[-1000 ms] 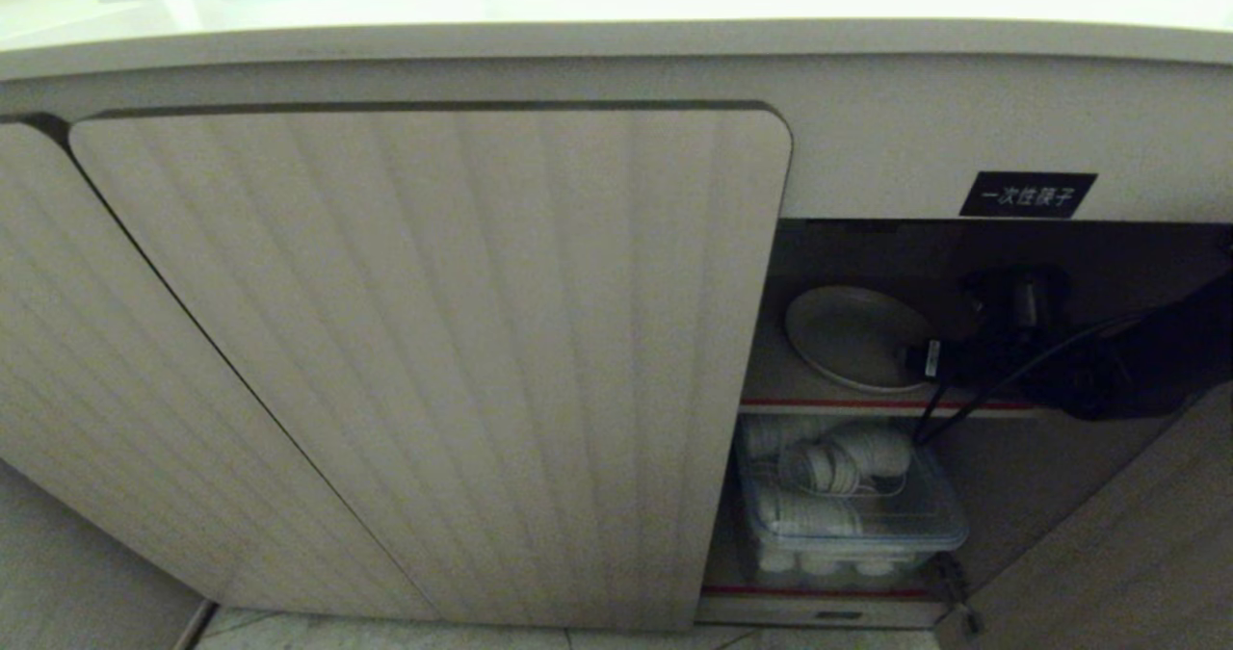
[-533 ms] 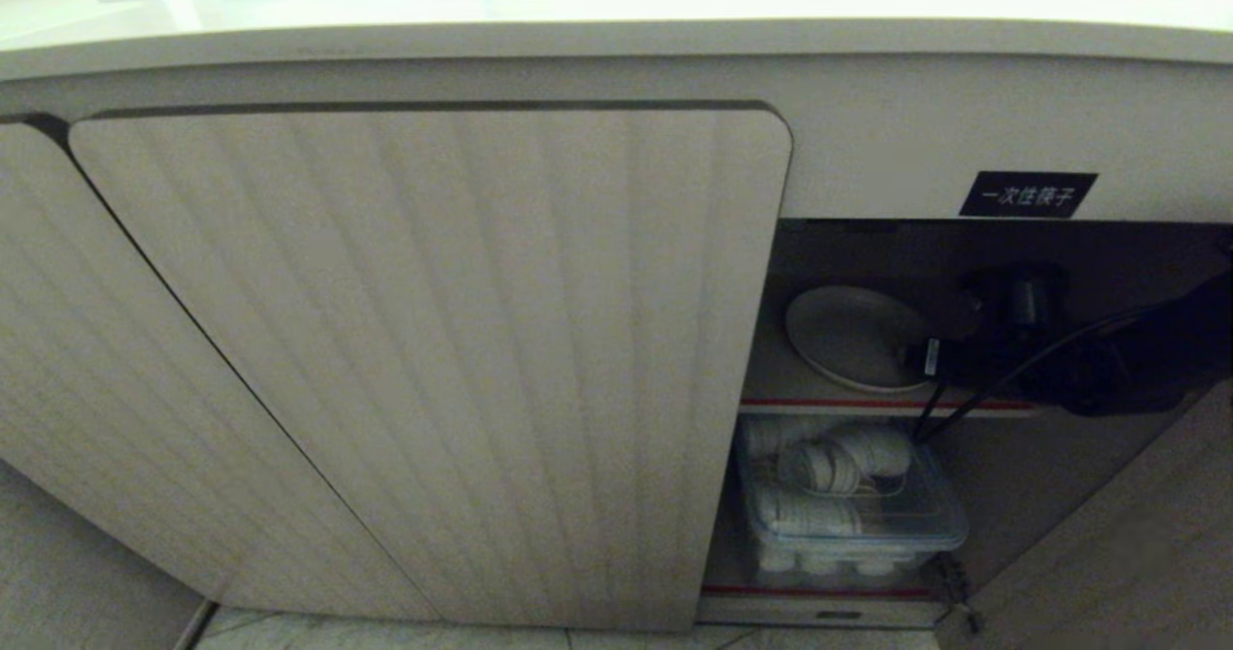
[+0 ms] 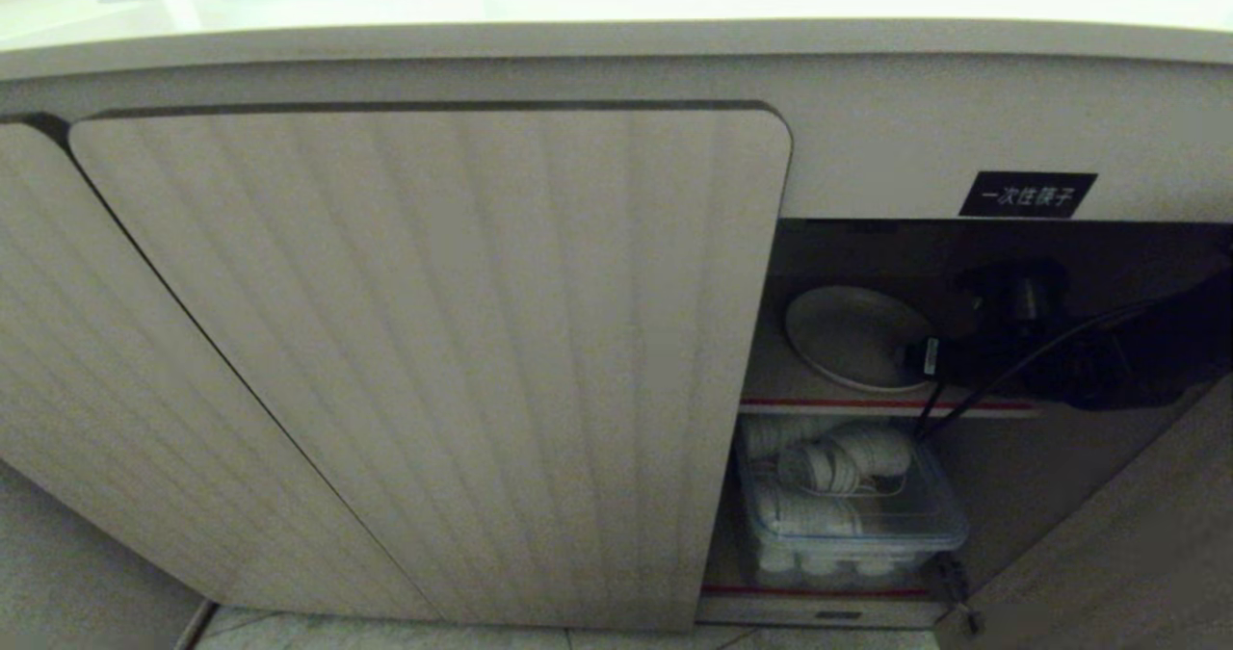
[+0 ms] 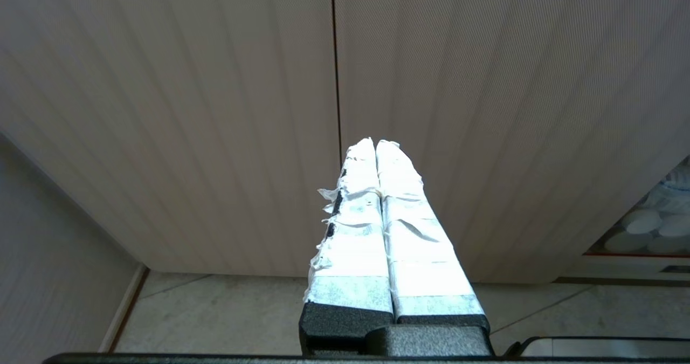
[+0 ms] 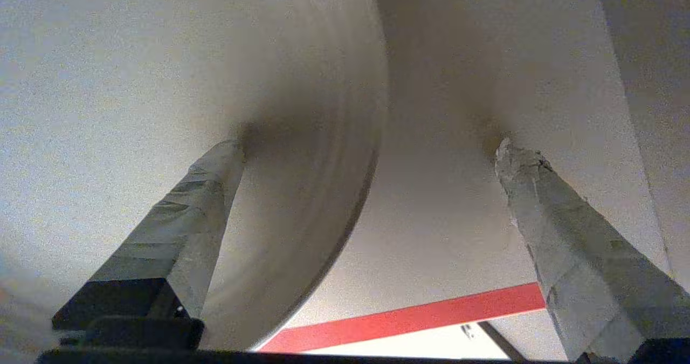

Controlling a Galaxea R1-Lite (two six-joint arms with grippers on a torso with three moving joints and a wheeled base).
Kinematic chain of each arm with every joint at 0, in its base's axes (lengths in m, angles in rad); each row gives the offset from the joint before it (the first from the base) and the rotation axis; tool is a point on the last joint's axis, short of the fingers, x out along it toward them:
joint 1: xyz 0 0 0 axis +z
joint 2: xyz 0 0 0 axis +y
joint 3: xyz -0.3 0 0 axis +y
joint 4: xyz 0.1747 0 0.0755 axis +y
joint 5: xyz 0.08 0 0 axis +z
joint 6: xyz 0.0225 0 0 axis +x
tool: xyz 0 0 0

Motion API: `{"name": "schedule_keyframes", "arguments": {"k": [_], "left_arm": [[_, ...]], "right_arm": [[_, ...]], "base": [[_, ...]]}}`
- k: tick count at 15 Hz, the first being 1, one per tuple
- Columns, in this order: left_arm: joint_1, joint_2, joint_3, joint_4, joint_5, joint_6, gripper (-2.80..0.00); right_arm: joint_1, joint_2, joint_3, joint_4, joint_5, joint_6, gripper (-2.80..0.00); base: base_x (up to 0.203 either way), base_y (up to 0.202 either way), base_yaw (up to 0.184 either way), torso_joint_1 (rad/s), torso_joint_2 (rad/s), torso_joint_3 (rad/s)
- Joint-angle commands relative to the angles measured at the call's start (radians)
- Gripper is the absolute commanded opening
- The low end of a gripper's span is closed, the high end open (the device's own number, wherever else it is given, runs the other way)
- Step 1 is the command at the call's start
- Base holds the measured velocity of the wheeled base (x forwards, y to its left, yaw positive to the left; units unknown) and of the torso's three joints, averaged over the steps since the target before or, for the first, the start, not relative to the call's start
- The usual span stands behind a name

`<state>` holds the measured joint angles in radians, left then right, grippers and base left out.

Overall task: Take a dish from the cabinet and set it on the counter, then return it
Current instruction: Take the plate from the cabinet

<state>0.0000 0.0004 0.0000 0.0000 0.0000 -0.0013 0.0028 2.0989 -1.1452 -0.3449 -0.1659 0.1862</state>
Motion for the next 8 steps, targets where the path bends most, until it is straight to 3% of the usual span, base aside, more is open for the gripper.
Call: {"name": "schedule_keyframes", "arguments": {"k": [1, 8], "left_arm": [[0.000, 0.000, 0.000, 0.000, 0.000, 0.000, -2.80], [0.000, 0.000, 0.000, 0.000, 0.000, 0.000, -2.80]], "right_arm": [[0.000, 0.001, -0.005, 0.018, 0.000, 0.001, 0.00], [0.000, 0.003, -0.033, 0.078, 0.003, 0.003, 0.00]], "base": [[0.000, 0.000, 0.000, 0.000, 0.00, 0.000], [0.000, 0.000, 0.000, 0.000, 0.00, 0.000]]}}
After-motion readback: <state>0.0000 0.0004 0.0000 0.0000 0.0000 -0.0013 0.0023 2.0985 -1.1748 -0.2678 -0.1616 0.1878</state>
